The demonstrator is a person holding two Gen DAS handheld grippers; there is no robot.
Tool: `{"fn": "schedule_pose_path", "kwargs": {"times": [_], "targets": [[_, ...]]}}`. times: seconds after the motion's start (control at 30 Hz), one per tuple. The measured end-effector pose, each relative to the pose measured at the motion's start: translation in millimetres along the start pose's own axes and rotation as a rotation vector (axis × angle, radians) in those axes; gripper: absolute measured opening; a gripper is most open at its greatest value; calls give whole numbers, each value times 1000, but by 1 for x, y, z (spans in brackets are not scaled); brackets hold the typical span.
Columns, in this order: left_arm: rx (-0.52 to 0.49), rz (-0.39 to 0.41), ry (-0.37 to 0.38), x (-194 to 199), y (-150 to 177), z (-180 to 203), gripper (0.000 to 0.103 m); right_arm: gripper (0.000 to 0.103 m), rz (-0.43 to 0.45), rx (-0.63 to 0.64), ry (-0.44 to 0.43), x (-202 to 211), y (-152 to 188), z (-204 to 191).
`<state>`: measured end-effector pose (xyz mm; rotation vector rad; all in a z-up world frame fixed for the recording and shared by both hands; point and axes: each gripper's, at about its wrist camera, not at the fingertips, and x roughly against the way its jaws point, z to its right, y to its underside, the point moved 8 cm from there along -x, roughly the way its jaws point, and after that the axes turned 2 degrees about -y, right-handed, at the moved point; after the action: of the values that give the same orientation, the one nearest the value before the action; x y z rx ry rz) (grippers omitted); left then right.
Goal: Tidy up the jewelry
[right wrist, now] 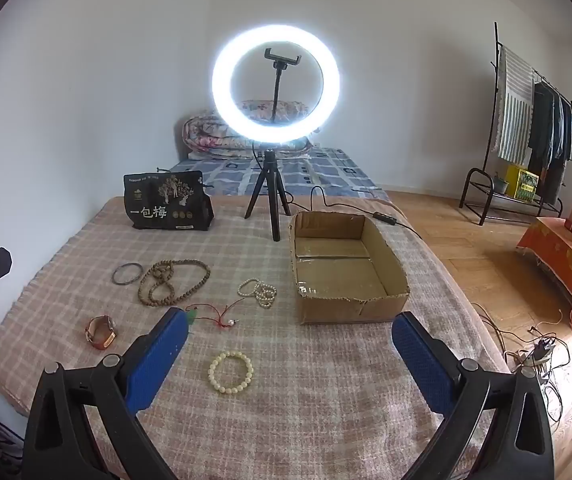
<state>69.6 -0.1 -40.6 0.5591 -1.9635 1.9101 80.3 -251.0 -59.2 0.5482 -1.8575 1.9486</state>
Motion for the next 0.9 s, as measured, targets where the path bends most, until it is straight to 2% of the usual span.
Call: {"fn": "schedule_pose_path", "kwargs": {"times": [0.9], "targets": [[11, 12, 0, 1, -6, -4, 103, 103, -2, -10, -13, -2, -1, -3]]}}
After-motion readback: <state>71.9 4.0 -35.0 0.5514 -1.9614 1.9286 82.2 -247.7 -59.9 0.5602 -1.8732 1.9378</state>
